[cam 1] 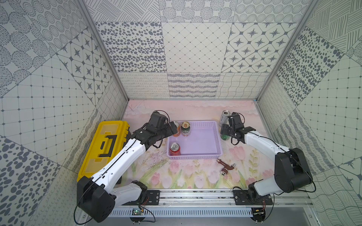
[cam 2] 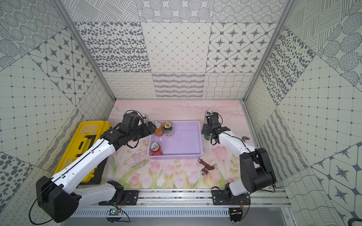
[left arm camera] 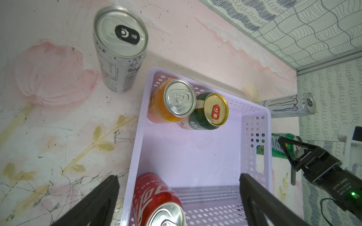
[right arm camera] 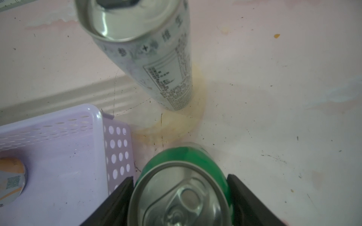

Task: Take out the drinks from the basket
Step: Place the drink at the center of the board, then pick up the drink from the basket.

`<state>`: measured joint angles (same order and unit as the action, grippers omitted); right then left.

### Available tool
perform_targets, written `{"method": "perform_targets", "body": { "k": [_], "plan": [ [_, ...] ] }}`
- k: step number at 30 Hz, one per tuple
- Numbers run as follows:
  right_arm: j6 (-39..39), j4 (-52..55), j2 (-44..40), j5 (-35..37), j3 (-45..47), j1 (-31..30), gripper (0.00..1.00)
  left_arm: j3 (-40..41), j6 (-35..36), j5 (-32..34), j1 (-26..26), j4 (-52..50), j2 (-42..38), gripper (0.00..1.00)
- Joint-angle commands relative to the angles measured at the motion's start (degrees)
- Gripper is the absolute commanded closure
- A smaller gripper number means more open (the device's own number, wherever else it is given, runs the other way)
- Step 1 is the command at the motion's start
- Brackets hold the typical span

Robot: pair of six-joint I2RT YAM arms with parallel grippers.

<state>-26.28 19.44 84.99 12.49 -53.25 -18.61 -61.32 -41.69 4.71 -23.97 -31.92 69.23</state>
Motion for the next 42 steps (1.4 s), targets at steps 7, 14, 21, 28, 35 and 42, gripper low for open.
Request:
{"method": "perform_targets", "body": {
  "k": [7, 14, 21, 28, 35, 42],
  "plan": [
    [-1.4, -1.9, -6.8, 0.2, -1.5, 0.0, 0.05, -0.9, 2.5, 2.0, -2.1, -0.7, -0.5, 0.0],
    [0.9, -5.6, -13.4, -0.4, -0.2, -0.3, 0.06, -1.6, 3.3, 6.1, -5.9, -4.0, -1.5, 0.0],
    [2.2, -7.4, -14.7, -1.1, 0.8, -0.5, 0.06, -0.1, 3.6, 6.8, -8.3, -8.0, -1.9, 0.01],
    [2.0, -8.0, -15.1, -1.3, 2.2, -0.5, 0.06, 0.6, 3.3, 8.1, -11.0, -14.9, 0.6, 0.03],
    [1.8, -8.4, -14.9, -1.3, 2.7, -0.4, 0.06, 3.1, 2.5, 5.8, -13.7, -12.9, 4.1, 0.07],
    [1.6, -8.6, -14.6, -1.7, 2.7, -0.4, 0.06, 2.0, 3.4, 6.9, -15.2, -12.9, 8.1, 0.13]
  ]
}}
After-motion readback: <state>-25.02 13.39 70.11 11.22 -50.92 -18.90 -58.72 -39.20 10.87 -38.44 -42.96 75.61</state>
